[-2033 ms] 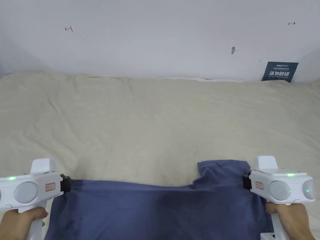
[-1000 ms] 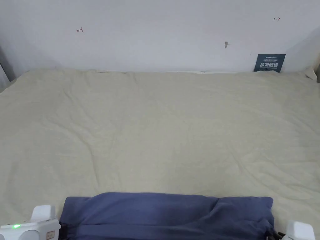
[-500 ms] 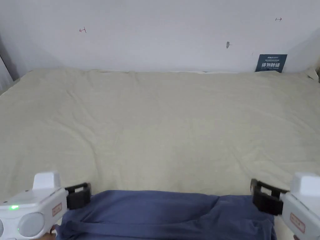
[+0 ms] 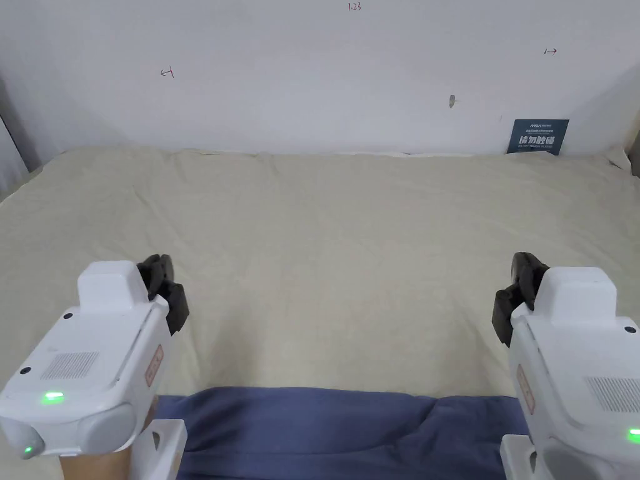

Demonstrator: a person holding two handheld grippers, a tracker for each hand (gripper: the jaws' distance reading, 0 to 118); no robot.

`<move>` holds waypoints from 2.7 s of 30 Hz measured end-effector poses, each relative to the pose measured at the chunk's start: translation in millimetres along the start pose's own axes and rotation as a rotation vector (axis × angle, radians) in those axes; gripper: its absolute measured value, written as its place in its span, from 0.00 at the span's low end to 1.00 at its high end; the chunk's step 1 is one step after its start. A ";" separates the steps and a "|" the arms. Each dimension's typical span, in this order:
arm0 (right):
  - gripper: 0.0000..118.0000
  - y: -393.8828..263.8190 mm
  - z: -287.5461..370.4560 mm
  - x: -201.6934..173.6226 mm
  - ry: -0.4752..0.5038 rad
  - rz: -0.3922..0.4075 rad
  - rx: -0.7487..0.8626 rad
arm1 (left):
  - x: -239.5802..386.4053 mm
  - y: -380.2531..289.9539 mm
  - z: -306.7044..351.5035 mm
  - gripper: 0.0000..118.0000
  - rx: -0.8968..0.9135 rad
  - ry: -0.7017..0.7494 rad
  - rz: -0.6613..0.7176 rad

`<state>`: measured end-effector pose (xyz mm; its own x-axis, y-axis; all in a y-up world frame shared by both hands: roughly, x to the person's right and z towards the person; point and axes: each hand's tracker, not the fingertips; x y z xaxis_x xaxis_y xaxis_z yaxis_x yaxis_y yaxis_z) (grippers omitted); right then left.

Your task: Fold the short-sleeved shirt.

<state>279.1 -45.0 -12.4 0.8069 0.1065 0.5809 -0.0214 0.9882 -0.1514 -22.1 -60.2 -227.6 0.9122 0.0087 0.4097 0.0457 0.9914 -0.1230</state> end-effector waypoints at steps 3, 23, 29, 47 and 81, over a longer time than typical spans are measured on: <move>0.01 -3.2 -0.1 -0.3 -0.002 0.005 0.001 | 1.7 -5.1 -0.7 0.00 -0.011 -0.025 -0.018; 0.01 -1.4 -22.1 -18.0 0.043 0.024 -0.030 | -140.6 -51.8 -68.1 0.00 -0.609 -0.407 0.577; 0.01 -4.1 -33.4 -33.3 0.060 0.046 -0.054 | -182.1 -96.4 -81.7 0.00 -0.749 -0.347 0.607; 0.01 -25.8 -57.0 -53.0 0.064 0.084 -0.157 | -189.6 -184.2 -119.9 0.62 -0.975 -0.363 0.634; 0.01 -12.9 -41.0 -22.6 0.082 0.026 -0.108 | -166.5 -90.6 -76.1 0.04 -0.883 -0.115 0.332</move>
<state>285.3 -64.7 -56.3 0.8525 0.1182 0.5092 0.0172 0.9672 -0.2534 -147.1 -161.4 -353.4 0.8903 0.3322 0.3115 0.1253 0.4789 -0.8689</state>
